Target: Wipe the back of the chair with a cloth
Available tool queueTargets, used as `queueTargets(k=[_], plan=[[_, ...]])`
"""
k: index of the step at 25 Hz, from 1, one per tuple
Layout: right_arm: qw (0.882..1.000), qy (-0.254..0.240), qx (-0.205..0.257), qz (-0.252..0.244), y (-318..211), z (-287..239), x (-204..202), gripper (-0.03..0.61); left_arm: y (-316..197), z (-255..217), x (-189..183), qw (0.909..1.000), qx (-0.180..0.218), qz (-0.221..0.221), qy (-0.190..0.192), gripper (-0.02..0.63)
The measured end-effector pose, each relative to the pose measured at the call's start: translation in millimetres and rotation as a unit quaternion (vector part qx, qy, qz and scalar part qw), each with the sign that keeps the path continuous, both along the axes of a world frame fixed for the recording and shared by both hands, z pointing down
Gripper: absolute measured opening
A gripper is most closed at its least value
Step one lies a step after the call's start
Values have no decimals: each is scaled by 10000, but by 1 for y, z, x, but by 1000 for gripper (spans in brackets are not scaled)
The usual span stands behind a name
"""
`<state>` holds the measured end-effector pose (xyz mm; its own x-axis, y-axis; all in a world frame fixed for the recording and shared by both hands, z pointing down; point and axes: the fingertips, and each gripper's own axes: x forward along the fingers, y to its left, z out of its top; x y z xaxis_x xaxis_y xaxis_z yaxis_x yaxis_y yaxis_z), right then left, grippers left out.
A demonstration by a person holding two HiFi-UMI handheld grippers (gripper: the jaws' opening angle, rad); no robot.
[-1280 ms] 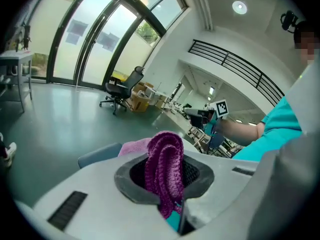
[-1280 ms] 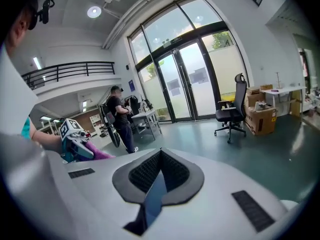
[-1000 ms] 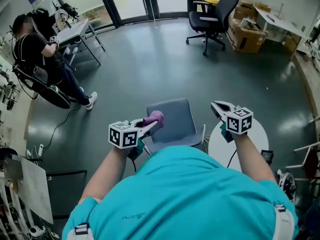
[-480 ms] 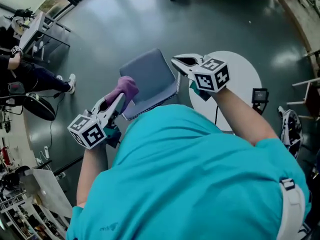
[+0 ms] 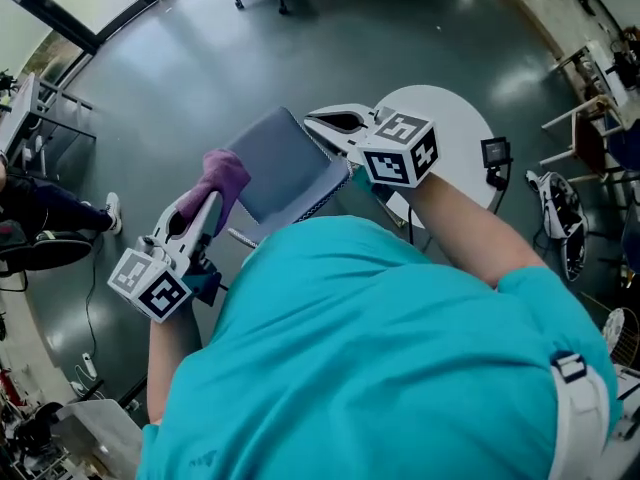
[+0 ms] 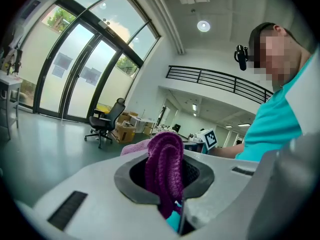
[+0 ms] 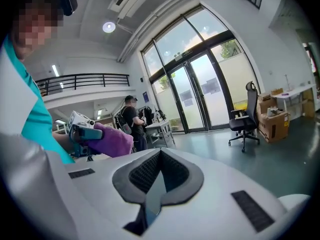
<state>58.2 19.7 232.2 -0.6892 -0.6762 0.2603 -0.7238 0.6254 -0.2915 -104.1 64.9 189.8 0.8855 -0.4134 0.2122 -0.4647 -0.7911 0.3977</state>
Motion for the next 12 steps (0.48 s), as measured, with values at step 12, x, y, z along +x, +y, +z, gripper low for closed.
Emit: queueTargets(k=[12], plan=[[9996,240,33,129,2,2,70,-9,-3,2,39,9990,161,-244,350,58]])
